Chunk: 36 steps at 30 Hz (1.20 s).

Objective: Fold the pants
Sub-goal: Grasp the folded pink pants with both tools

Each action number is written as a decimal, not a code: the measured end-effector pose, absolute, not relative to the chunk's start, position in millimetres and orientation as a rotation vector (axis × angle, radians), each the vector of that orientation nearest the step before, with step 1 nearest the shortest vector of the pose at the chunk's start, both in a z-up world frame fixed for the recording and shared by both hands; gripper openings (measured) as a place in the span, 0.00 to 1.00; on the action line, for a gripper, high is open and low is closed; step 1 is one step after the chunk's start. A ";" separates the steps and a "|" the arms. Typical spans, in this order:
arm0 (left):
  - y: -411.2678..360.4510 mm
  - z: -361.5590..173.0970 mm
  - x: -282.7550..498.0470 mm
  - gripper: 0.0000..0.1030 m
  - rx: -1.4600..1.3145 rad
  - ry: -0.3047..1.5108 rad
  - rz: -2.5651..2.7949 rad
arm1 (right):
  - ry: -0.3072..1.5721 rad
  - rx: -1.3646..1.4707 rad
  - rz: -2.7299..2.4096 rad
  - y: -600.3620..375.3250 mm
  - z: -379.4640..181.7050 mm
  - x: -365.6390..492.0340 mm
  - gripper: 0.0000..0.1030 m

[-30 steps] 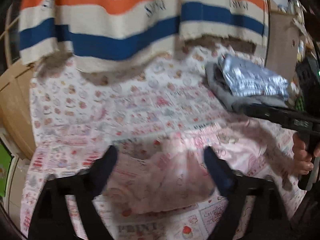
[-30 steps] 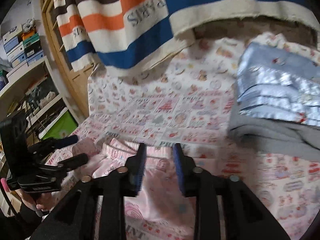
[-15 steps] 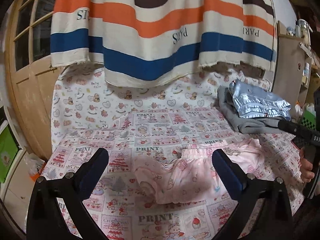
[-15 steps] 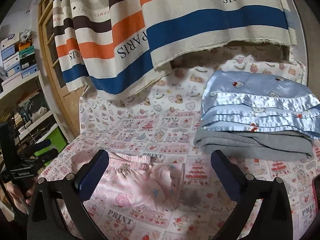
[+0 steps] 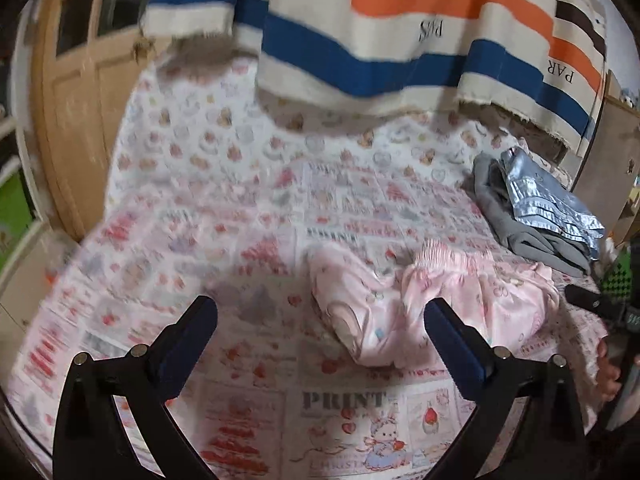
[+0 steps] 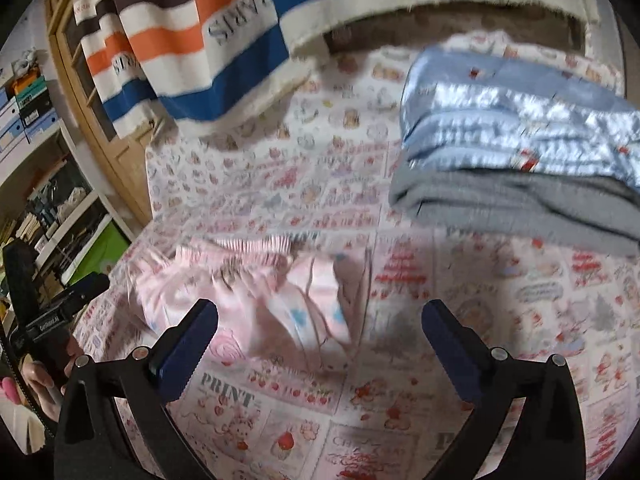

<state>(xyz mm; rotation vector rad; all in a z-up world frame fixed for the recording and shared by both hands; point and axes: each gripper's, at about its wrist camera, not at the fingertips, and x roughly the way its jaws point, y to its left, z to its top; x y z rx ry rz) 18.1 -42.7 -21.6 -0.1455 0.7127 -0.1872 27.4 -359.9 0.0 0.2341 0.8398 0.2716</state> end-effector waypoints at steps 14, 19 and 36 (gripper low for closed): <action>-82.6 -51.7 54.8 0.88 -0.198 0.868 -0.382 | 0.919 0.310 0.369 -342.5 -29.5 56.9 0.99; -94.3 -52.7 56.7 0.59 -0.165 0.866 -0.415 | 0.913 0.290 0.414 -331.4 -31.0 61.8 0.93; -75.9 -52.2 81.4 0.70 -0.386 0.910 -0.476 | 0.965 0.516 0.461 -347.9 -35.6 74.5 0.86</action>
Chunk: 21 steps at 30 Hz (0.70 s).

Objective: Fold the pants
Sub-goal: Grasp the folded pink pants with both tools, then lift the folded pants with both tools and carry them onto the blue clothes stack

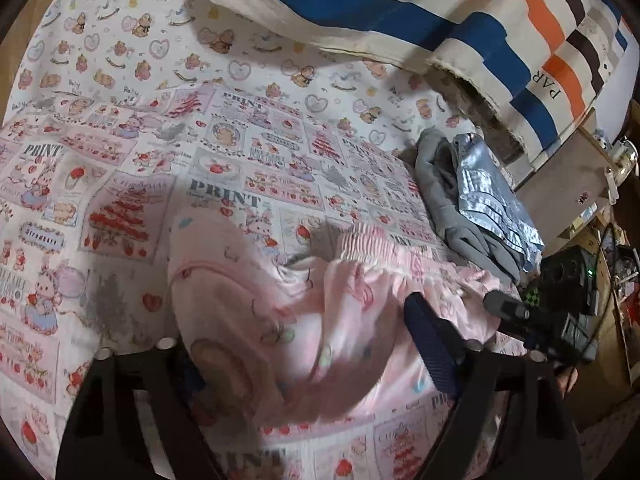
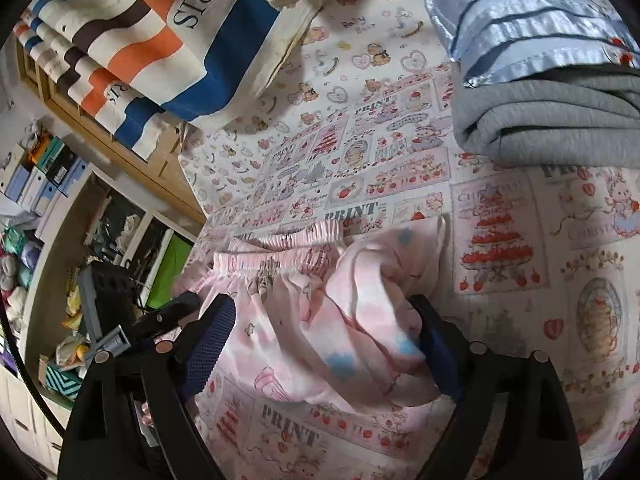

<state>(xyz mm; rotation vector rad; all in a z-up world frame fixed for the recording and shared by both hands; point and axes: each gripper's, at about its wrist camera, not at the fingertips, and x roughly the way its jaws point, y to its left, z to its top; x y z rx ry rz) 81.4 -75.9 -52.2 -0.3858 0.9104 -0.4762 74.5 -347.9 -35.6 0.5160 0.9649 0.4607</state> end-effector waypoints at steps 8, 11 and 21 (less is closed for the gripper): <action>-91.4 -44.4 63.9 0.28 -0.177 0.818 -0.436 | 0.939 0.286 0.415 -325.8 -34.3 69.0 0.37; -92.3 -36.2 56.0 0.21 -0.146 0.772 -0.440 | 0.903 0.270 0.420 -326.3 -29.2 64.3 0.27; -97.1 8.9 28.7 0.16 -0.045 0.574 -0.433 | 0.715 0.184 0.442 -317.5 19.1 40.0 0.24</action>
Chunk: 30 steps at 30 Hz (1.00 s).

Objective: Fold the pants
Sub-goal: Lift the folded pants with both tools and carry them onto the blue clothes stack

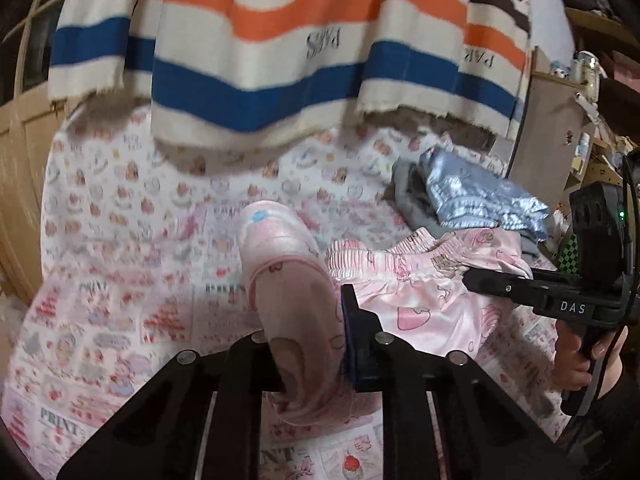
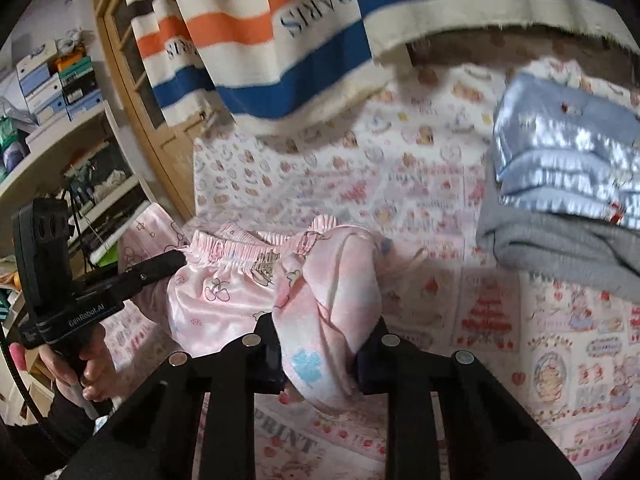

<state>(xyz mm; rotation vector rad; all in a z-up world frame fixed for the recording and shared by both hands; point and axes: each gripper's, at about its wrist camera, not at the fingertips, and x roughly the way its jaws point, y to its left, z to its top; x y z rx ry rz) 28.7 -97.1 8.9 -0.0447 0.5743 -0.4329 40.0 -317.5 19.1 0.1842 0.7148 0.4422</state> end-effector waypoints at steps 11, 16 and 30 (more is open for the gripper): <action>-130.9 59.7 34.1 0.16 -0.004 0.438 -0.484 | 0.553 0.123 0.345 -340.7 81.3 24.5 0.24; -171.7 91.9 47.6 0.16 0.004 0.357 -0.542 | 0.484 0.095 0.257 -375.0 115.8 31.4 0.24; -337.6 132.4 134.8 0.16 -0.021 0.314 -0.747 | 0.283 0.109 -0.142 -515.8 183.3 64.4 0.24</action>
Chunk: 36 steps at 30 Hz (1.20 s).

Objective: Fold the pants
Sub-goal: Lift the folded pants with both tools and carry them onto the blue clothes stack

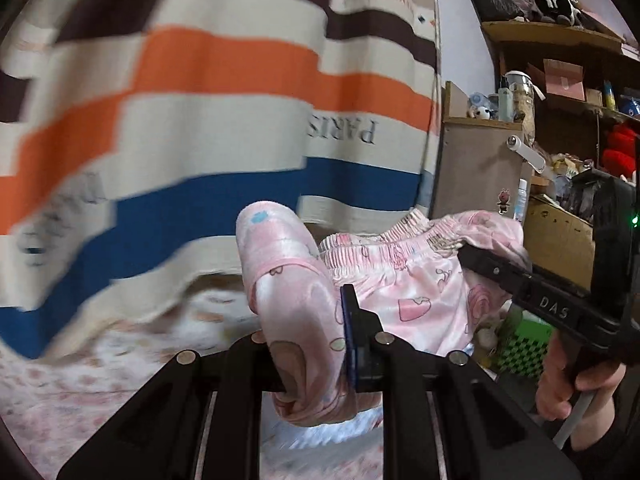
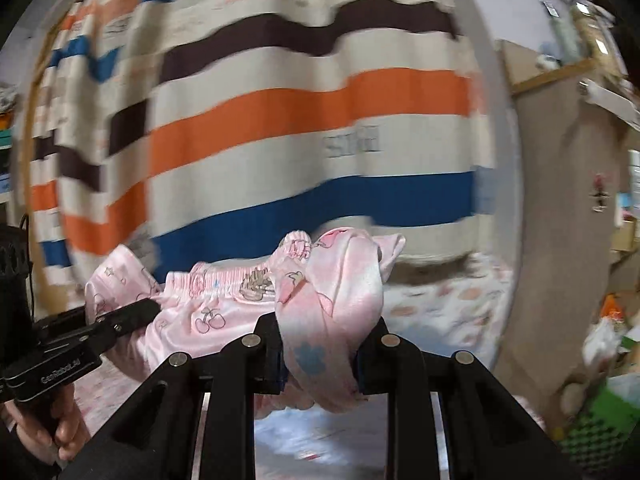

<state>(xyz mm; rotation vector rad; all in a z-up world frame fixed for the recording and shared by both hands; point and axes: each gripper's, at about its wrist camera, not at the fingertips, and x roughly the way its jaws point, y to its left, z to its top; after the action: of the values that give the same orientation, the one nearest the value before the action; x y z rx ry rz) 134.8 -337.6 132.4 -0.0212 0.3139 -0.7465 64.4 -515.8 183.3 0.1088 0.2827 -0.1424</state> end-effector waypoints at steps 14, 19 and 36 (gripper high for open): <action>-401.3 12.1 216.9 0.34 0.011 0.594 -0.767 | 0.509 0.201 -0.306 -591.9 51.7 137.0 0.27; -398.2 10.5 209.8 0.43 0.037 0.568 -0.740 | 0.539 0.208 -0.308 -598.2 46.8 143.5 0.34; -376.7 23.4 205.7 0.97 0.127 0.384 -0.608 | 0.513 0.205 -0.396 -611.1 41.5 137.3 0.88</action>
<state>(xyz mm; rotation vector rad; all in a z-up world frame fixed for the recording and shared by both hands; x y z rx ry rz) 205.7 -376.7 23.4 0.1271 0.3838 -0.6076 137.3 -611.1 41.5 0.2051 0.5130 -0.3956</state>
